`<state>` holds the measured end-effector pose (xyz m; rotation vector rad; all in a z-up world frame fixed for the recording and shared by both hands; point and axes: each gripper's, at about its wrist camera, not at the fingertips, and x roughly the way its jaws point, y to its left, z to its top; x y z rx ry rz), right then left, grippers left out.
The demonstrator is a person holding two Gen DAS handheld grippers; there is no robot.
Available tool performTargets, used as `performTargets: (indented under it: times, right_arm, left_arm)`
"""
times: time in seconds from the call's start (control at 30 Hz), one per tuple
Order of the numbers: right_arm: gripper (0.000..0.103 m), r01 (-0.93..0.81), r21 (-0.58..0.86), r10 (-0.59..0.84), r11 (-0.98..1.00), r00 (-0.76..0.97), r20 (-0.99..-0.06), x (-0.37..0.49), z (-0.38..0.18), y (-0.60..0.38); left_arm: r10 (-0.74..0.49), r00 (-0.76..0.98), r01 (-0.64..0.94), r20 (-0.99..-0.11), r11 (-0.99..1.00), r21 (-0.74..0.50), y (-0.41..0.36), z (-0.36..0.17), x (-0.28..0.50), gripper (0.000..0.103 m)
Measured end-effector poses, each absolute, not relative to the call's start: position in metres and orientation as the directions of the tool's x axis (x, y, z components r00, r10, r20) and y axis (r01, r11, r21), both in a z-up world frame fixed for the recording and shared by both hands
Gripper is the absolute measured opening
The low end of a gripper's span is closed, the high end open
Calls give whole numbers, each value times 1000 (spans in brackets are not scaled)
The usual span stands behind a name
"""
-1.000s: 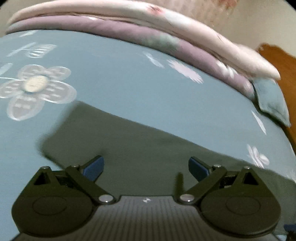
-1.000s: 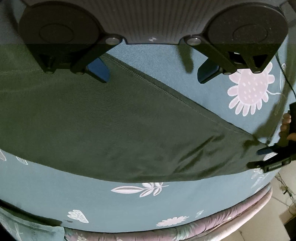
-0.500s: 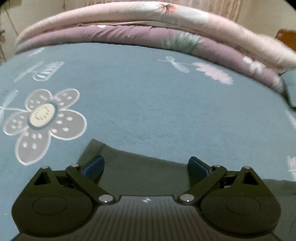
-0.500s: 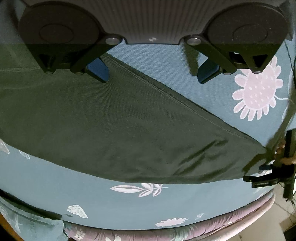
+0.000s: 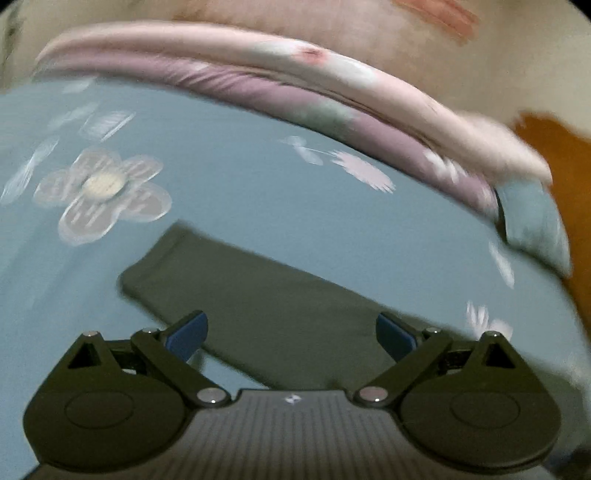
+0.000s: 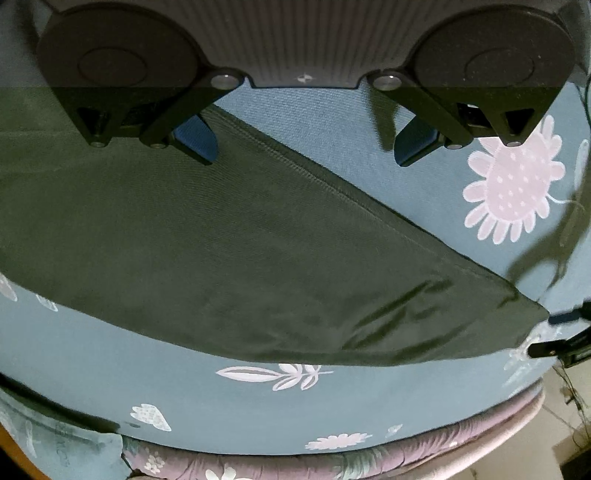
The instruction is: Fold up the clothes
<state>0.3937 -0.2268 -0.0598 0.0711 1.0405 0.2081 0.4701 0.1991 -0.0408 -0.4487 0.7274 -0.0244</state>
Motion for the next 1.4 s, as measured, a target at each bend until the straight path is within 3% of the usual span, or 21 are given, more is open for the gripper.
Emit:
performTargets:
  times: [0.17, 0.33, 0.43, 0.57, 0.7, 0.87, 1.0, 1.1, 1.4]
  right_arm:
    - [103, -154, 138, 198, 978, 494, -847, 391, -62, -224]
    - [103, -159, 100, 167, 982, 493, -854, 391, -65, -219]
    - [103, -160, 95, 163, 982, 493, -855, 391, -65, -218]
    - [103, -162, 88, 158, 983, 493, -855, 390, -66, -217]
    - [103, -162, 101, 170, 982, 499, -850, 388, -64, -220]
    - [103, -153, 152, 209, 976, 500, -840, 384, -53, -227]
    - [103, -146, 192, 240, 970, 501, -831, 380, -45, -233]
    - [103, -141, 222, 263, 965, 503, -824, 378, -39, -237]
    - [103, -338, 294, 428, 894, 451, -783, 320, -7, -248]
  left_arm:
    - [-285, 757, -122, -588, 822, -556, 212, -49, 472, 97]
    - [-355, 737, -78, -576, 801, -594, 198, -67, 488, 97]
    - [-272, 711, -152, -648, 841, -520, 200, -78, 498, 96]
    - [-218, 722, -218, -657, 829, -514, 213, -74, 500, 95]
    - [-284, 716, -112, -638, 855, -507, 191, -57, 482, 96]
    - [-330, 677, 77, -658, 920, -383, 133, -55, 467, 96]
    - [-219, 600, -18, -769, 958, -287, 121, -79, 492, 95]
    - [-196, 615, -34, -764, 961, -274, 115, -71, 487, 94]
    - [-300, 595, 223, -746, 953, -205, 44, -13, 407, 96]
